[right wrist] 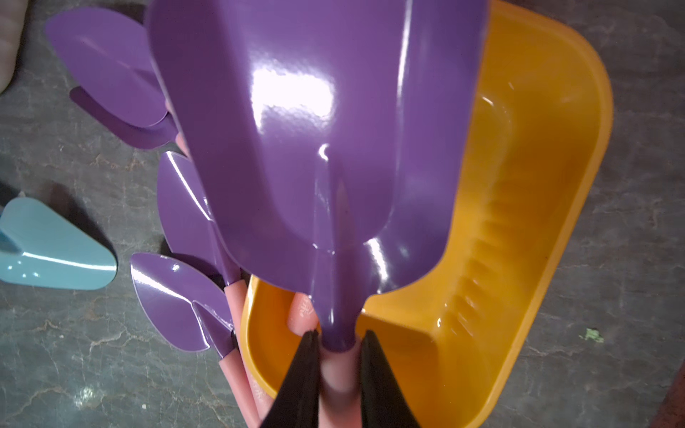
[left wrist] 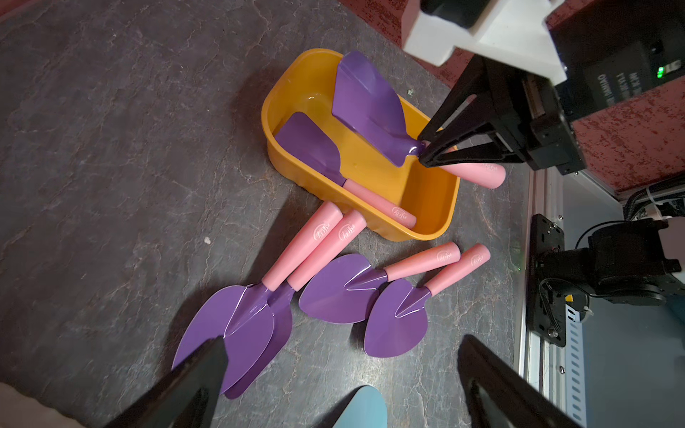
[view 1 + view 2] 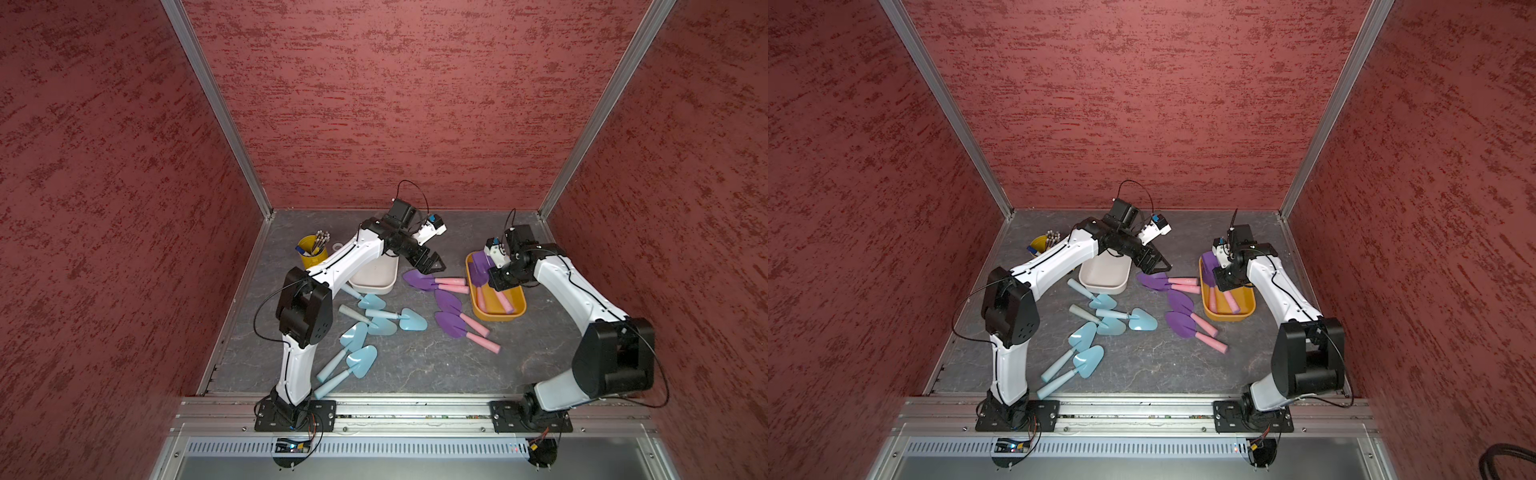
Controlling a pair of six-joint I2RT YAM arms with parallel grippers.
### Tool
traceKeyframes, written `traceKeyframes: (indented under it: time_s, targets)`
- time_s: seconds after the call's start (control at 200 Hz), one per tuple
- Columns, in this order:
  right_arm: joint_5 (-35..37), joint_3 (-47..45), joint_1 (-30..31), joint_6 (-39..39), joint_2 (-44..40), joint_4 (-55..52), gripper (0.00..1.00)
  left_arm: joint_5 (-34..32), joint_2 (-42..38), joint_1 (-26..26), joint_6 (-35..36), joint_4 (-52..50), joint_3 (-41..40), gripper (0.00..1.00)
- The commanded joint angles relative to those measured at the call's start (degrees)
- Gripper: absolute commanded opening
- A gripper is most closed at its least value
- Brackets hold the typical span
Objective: Sort the small shovels by color and place them into the storage box
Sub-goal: Place the shovel in the storage box.
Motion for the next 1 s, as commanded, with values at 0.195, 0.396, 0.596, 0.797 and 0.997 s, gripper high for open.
traceKeyframes:
  time_s: [0.195,0.396,0.596,0.797,0.997]
  targets:
    - [1.01,0.74,-2.75,12.36,6.74,7.87,0.0,0.23,1.56,-0.98,-3.03,1.74,0.24,1.0]
    - [1.5,-0.46,-3.68,13.93,9.07,9.96,0.0,-0.2,1.39,-0.92,-2.41,1.02,-0.02,1.0]
    - [2.36,-0.78,-4.53,13.19,11.24,11.35,0.0,-0.28,1.4,-0.84,-2.59,1.37,-0.28,1.0]
    - [1.78,-0.5,-5.03,12.62,13.59,11.82,0.0,-0.05,1.61,-1.05,-2.59,1.37,-0.11,1.0]
    - [2.12,0.05,-5.39,12.89,15.19,11.73,0.0,0.19,1.53,-1.09,-2.08,0.75,-0.24,1.0]
